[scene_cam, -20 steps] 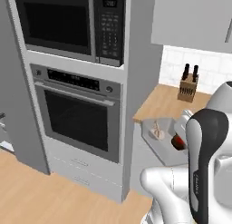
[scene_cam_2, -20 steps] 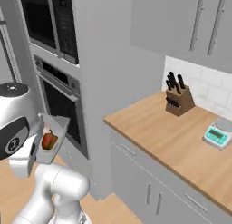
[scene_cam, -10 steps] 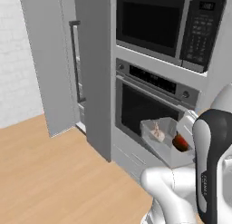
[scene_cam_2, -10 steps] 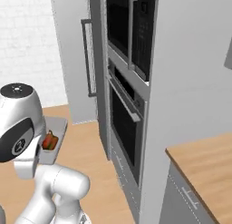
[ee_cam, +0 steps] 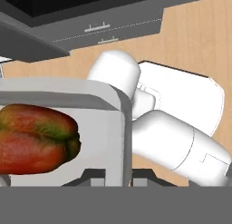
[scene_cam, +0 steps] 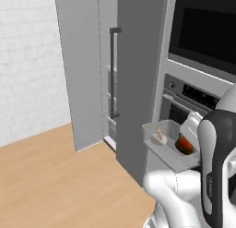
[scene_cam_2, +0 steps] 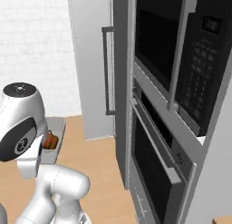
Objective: Take the meat container that has the shrimp and place it on the second highest rack of the freezer. Then take the vegetable container that has the bell pepper and garlic and place it on the highest rack of the freezer.
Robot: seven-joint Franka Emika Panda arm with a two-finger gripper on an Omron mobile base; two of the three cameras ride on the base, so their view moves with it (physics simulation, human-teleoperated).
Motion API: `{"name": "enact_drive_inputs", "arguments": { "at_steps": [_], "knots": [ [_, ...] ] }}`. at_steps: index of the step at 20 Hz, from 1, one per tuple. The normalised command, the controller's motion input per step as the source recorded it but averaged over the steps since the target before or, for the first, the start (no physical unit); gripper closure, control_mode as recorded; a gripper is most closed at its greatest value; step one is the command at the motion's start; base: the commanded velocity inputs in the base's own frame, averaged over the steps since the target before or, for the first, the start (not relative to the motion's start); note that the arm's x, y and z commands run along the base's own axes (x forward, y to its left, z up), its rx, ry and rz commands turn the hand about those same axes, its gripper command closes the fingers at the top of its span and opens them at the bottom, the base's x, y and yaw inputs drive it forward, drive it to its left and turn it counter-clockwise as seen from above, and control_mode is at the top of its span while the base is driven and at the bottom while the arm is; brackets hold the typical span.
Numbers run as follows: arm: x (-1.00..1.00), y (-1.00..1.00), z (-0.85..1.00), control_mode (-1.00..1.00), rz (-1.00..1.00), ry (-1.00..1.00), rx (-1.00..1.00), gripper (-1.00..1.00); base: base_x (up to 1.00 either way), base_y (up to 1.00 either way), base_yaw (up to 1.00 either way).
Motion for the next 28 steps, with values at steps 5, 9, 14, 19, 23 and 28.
{"name": "enact_drive_inputs", "arguments": {
  "at_steps": [5,9,14,19,23,28],
  "knots": [
    [0.0,0.0,0.0,1.0,0.0,0.0,0.0,1.0,1.0,0.59,-0.27],
    [0.0,0.0,0.0,1.0,0.0,0.0,0.0,1.0,0.99,1.0,-0.53],
    [0.0,0.0,0.0,1.0,0.0,0.0,0.0,1.0,0.63,1.0,-0.57],
    [0.0,0.0,0.0,1.0,0.0,0.0,0.0,1.0,0.46,1.0,-0.58],
    [0.0,0.0,0.0,1.0,0.0,0.0,0.0,1.0,0.05,1.0,-0.58],
    [0.0,0.0,0.0,1.0,0.0,0.0,0.0,1.0,0.04,0.91,-0.39]
  ]
}}
